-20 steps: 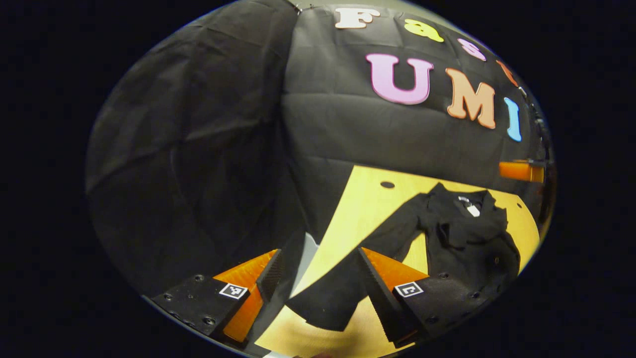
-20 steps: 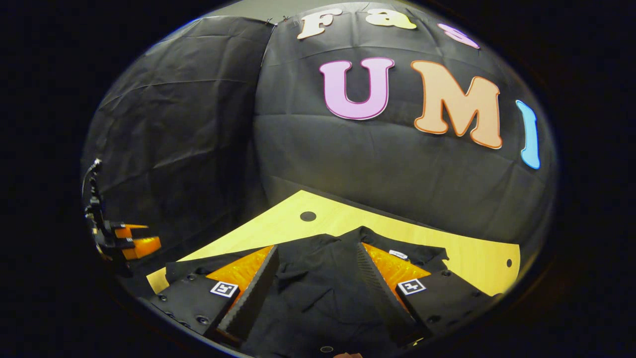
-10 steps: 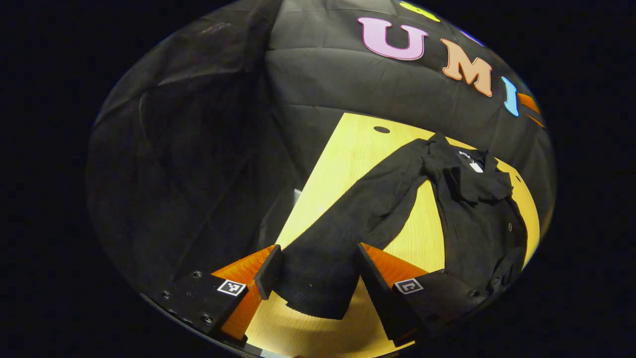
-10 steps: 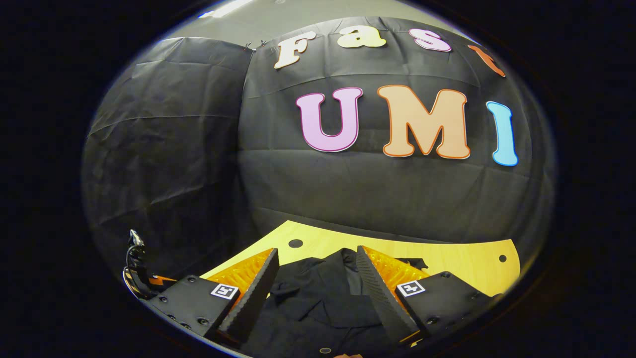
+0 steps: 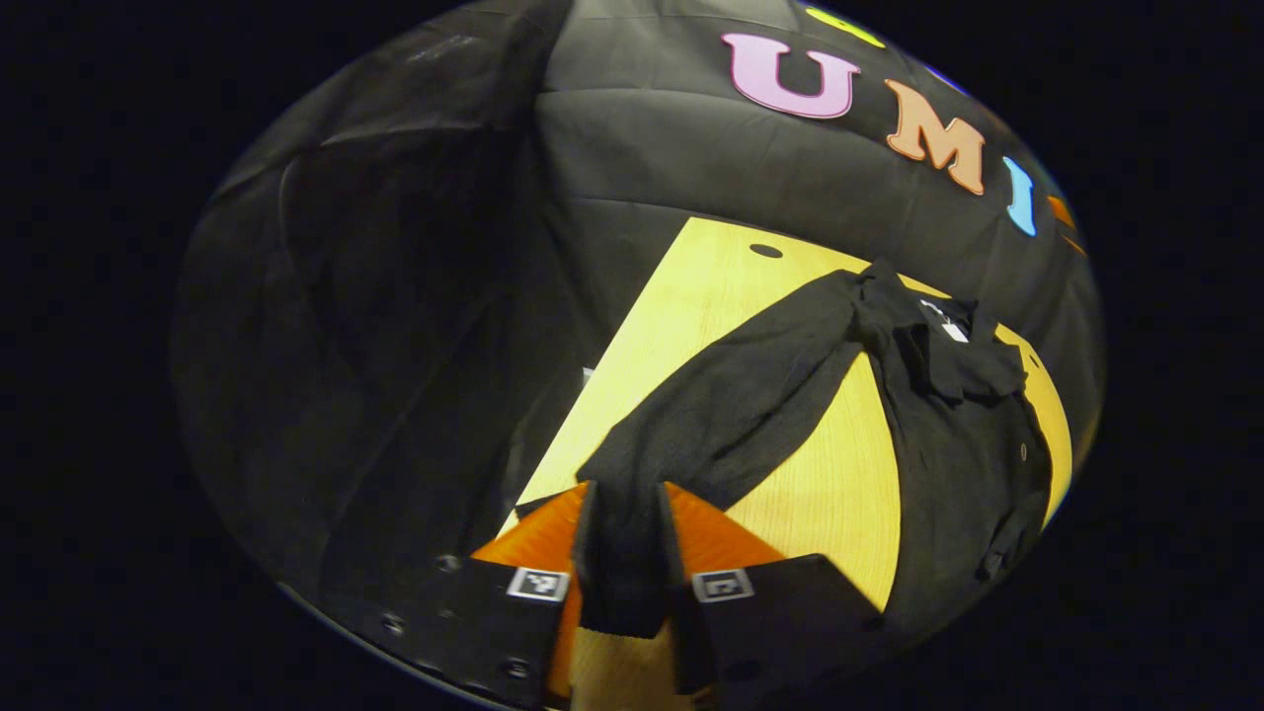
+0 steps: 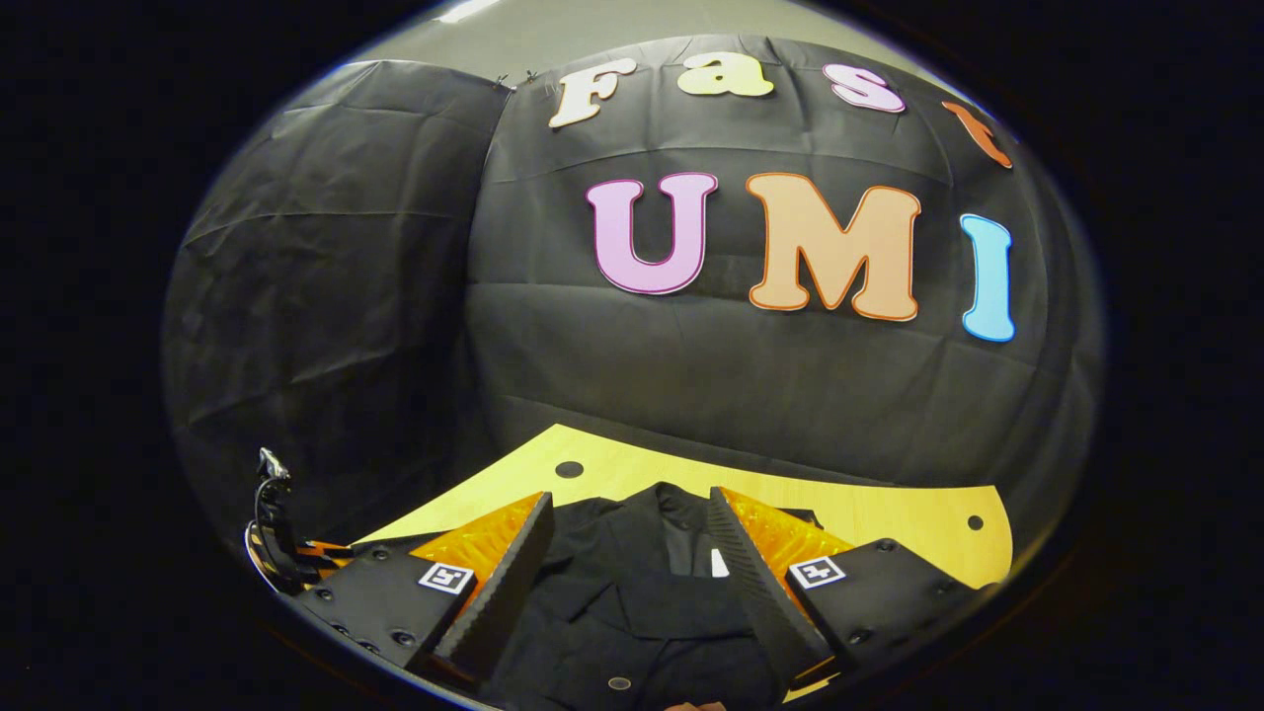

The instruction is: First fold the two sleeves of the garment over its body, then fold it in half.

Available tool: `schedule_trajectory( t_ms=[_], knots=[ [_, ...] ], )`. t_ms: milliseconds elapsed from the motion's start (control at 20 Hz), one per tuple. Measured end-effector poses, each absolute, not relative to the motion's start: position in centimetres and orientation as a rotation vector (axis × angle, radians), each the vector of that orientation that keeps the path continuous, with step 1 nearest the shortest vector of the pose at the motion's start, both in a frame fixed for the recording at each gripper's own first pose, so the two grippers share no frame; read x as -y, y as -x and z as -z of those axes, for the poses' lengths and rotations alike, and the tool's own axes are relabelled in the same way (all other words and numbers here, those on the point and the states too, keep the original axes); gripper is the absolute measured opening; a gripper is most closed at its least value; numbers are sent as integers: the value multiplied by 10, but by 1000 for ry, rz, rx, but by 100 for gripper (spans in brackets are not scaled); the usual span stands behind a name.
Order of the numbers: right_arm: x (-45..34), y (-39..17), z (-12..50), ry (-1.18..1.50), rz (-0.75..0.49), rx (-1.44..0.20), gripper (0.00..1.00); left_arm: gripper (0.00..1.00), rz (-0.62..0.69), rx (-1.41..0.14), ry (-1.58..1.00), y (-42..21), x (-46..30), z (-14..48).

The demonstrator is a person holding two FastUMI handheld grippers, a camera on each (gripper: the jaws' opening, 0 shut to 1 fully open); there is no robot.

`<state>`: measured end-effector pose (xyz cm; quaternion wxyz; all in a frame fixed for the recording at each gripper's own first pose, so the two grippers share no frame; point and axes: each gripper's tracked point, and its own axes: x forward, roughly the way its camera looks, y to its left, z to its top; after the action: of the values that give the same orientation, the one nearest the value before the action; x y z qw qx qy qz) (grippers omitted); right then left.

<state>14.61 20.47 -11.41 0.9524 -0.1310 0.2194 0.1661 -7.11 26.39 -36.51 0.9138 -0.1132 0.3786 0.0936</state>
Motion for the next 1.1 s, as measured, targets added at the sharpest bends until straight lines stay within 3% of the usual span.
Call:
schedule_trajectory(
  t_ms=[100,700,1100],
  knots=[
    [-205,-144,114,267,-342,-445,100,1,-176,-813,212,71,-255,366],
    [-178,-112,105,226,-341,-424,100,0,-39,-543,101,-19,-223,231],
    [-120,-81,96,155,-255,-417,100,0,136,-437,1,-89,-142,182]
  ],
)
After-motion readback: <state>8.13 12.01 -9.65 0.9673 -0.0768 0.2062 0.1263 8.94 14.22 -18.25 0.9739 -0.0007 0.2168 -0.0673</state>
